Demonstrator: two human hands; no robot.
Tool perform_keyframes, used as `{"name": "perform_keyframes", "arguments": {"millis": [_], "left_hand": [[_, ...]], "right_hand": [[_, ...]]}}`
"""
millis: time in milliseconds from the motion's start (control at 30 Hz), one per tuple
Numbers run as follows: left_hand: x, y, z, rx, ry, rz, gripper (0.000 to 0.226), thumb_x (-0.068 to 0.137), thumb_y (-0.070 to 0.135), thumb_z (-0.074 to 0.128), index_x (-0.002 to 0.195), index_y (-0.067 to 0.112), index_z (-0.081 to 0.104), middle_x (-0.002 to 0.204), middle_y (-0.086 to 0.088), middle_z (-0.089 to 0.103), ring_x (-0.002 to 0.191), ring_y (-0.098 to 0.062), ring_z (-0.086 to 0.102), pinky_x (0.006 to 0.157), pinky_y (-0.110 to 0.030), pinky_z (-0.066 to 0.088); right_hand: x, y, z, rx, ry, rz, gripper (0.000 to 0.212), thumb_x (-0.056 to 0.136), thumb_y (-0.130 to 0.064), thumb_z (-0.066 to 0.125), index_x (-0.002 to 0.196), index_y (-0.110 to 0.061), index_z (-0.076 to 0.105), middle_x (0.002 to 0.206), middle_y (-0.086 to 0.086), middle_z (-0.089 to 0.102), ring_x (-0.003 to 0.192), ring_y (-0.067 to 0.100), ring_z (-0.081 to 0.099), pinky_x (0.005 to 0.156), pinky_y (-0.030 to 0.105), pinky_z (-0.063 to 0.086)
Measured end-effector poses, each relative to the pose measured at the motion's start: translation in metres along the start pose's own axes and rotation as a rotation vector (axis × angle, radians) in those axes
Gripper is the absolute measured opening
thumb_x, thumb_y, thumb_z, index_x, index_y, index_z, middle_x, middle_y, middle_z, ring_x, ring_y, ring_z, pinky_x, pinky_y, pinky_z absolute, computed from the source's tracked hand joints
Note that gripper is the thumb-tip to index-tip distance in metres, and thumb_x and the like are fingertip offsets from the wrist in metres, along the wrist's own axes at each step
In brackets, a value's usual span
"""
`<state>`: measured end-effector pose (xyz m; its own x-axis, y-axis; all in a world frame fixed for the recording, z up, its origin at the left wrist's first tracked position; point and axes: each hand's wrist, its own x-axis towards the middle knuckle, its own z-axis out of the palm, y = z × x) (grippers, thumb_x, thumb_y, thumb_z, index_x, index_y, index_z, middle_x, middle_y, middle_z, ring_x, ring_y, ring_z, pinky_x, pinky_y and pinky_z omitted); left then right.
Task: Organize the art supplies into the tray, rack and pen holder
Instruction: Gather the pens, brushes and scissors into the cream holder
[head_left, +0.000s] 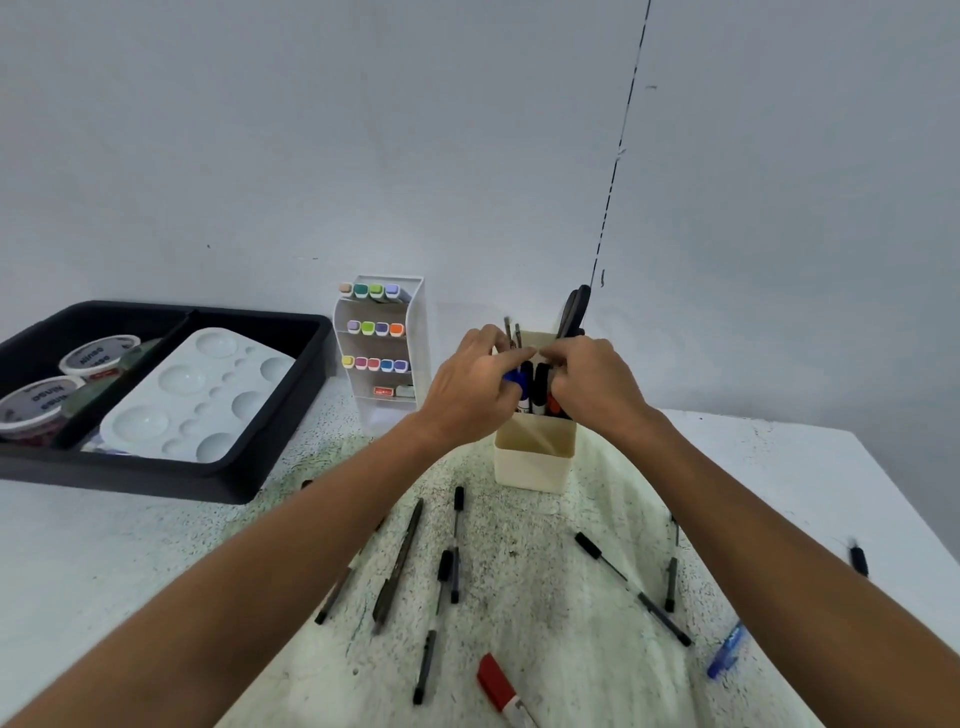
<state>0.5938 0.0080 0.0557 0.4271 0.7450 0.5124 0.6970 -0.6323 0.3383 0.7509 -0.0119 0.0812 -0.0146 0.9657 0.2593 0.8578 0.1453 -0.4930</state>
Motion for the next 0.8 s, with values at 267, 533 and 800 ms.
{"name": "perform_keyframes", "arguments": {"millis": [267, 533, 800], "left_hand": [[-0.068, -0.042, -0.050, -0.078, 0.030, -0.197, 0.024, 0.082, 0.001, 0.058, 0.100, 0.008, 0.072, 0.083, 0.005, 0.063, 0.066, 0.000, 0.051, 0.065, -0.015, 0.039], [-0.170, -0.107, -0.056, 0.136, -0.203, -0.683, 0.045, 0.080, 0.017, 0.065, 0.125, 0.014, 0.060, 0.104, -0.007, 0.058, 0.098, -0.024, 0.056, 0.079, -0.031, 0.045], [-0.172, -0.115, -0.039, 0.193, -0.245, -0.765, 0.049, 0.082, 0.018, 0.061, 0.130, 0.017, 0.052, 0.113, -0.016, 0.055, 0.103, -0.034, 0.055, 0.083, -0.041, 0.049]], "right_hand": [[-0.041, -0.023, 0.030, 0.240, 0.186, -0.449, 0.028, 0.080, -0.001, 0.050, 0.098, -0.002, 0.071, 0.088, 0.007, 0.070, 0.075, 0.016, 0.063, 0.067, 0.028, 0.052], [-0.079, -0.029, 0.082, 0.197, -0.633, -0.369, 0.011, 0.084, -0.012, 0.067, 0.093, -0.017, 0.070, 0.076, -0.005, 0.063, 0.065, 0.009, 0.057, 0.060, 0.028, 0.049], [-0.116, -0.039, 0.082, -0.183, -1.224, -0.155, 0.045, 0.066, -0.032, 0.087, 0.090, -0.006, 0.059, 0.072, 0.005, 0.070, 0.052, 0.014, 0.063, 0.042, 0.020, 0.043]]}}
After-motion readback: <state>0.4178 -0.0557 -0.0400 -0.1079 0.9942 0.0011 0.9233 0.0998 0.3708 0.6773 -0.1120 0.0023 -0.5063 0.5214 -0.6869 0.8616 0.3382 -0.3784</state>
